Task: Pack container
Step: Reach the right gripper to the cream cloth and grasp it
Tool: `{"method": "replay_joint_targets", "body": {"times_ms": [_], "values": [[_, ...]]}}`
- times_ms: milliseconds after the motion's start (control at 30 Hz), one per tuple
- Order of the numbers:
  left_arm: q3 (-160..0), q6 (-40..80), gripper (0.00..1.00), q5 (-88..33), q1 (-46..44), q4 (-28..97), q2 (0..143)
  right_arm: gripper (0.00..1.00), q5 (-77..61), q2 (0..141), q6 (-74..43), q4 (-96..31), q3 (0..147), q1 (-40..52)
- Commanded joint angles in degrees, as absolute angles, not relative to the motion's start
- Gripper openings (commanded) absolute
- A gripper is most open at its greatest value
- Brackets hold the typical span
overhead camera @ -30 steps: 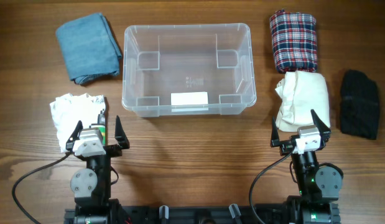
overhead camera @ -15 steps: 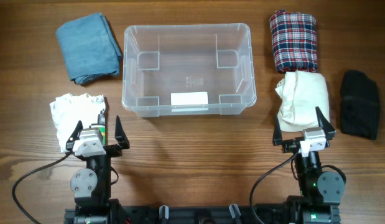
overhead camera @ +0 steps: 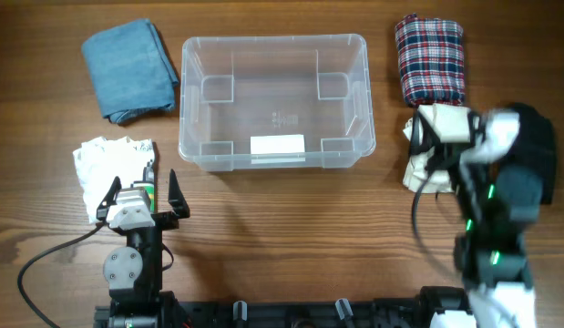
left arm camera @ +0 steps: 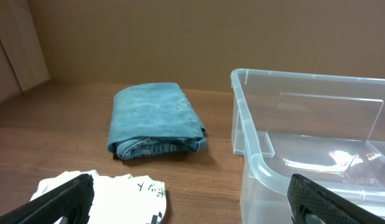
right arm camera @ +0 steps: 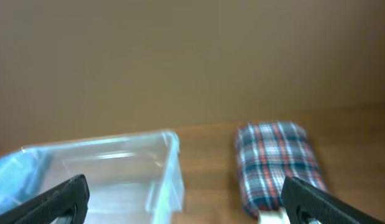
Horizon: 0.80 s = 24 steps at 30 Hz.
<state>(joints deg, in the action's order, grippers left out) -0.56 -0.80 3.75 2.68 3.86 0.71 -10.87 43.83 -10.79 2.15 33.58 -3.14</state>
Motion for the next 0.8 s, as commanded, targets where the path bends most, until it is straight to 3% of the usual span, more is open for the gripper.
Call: {"method": "replay_joint_targets", "body": {"times_ms": [0, 167, 333, 600, 767], "values": [[-0.3, -1.1, 1.00, 4.1, 2.3, 3.7, 0.2, 1.00, -16.6, 59.3, -12.1, -5.4, 50.6, -2.9], [-0.3, -1.1, 1.00, 4.1, 2.3, 3.7, 0.2, 1.00, -17.5, 80.1, -3.0, -20.8, 75.6, -3.5], [-0.3, -1.1, 1.00, 4.1, 2.3, 3.7, 0.2, 1.00, -15.5, 87.0, 10.7, -21.2, 79.4, -4.2], [-0.3, -1.1, 1.00, 4.1, 2.3, 3.7, 0.2, 1.00, -23.8, 96.8, 1.6, -20.2, 79.4, -19.6], [-0.3, -1.1, 1.00, 4.1, 2.3, 3.7, 0.2, 1.00, -31.1, 105.0, -1.7, -17.6, 79.4, -23.3]]}}
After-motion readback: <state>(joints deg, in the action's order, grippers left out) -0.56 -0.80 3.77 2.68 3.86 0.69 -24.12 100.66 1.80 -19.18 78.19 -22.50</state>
